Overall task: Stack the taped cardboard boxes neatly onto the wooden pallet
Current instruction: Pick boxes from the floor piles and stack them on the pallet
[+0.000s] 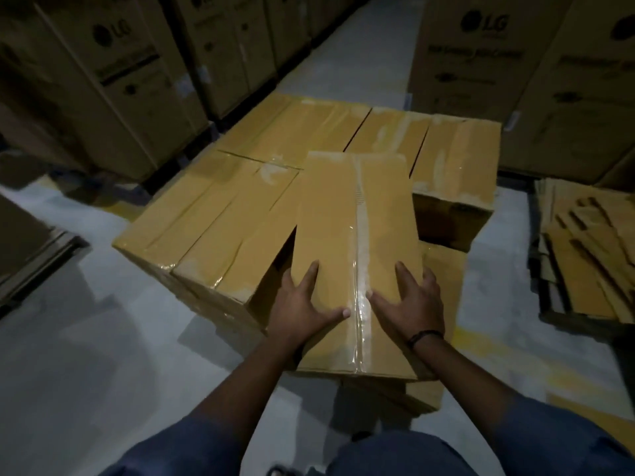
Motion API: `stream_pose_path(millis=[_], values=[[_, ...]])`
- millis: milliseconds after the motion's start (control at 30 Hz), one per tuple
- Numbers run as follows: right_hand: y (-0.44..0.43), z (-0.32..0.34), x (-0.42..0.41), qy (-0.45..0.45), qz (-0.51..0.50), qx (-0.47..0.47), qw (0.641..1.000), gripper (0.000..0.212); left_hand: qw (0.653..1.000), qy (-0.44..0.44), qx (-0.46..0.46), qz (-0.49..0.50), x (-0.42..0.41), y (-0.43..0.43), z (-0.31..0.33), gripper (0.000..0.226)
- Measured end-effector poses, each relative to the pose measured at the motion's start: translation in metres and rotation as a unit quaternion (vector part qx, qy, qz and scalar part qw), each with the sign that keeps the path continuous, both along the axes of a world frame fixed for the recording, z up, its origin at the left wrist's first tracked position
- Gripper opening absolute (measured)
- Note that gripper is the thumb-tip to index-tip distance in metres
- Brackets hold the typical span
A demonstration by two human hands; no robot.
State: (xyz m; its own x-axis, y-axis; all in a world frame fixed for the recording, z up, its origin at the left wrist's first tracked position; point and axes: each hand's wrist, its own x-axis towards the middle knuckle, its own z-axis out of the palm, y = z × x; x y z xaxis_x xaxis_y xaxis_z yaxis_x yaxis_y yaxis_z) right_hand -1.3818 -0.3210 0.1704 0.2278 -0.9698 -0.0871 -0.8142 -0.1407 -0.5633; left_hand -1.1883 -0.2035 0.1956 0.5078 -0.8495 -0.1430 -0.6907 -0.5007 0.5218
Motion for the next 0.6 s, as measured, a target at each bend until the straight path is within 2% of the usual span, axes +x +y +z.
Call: stream_pose_path(millis=[167, 333, 600], values=[[0.032, -0.01, 0.011, -0.014, -0.087, 0.005, 0.996, 0.096, 0.996, -0.014, 0.001, -0.085, 0.029, -0.002, -0.001, 0.125], [0.055, -0.023, 0.015, -0.02, -0.148, 0.029, 0.988, 0.097, 0.991, -0.014, 0.024, -0.127, 0.036, -0.003, -0.014, 0.123], [0.06, -0.055, 0.036, 0.021, -0.159, 0.068, 0.985, 0.098, 0.987, 0.035, 0.075, -0.137, 0.059, -0.008, -0.051, 0.125]])
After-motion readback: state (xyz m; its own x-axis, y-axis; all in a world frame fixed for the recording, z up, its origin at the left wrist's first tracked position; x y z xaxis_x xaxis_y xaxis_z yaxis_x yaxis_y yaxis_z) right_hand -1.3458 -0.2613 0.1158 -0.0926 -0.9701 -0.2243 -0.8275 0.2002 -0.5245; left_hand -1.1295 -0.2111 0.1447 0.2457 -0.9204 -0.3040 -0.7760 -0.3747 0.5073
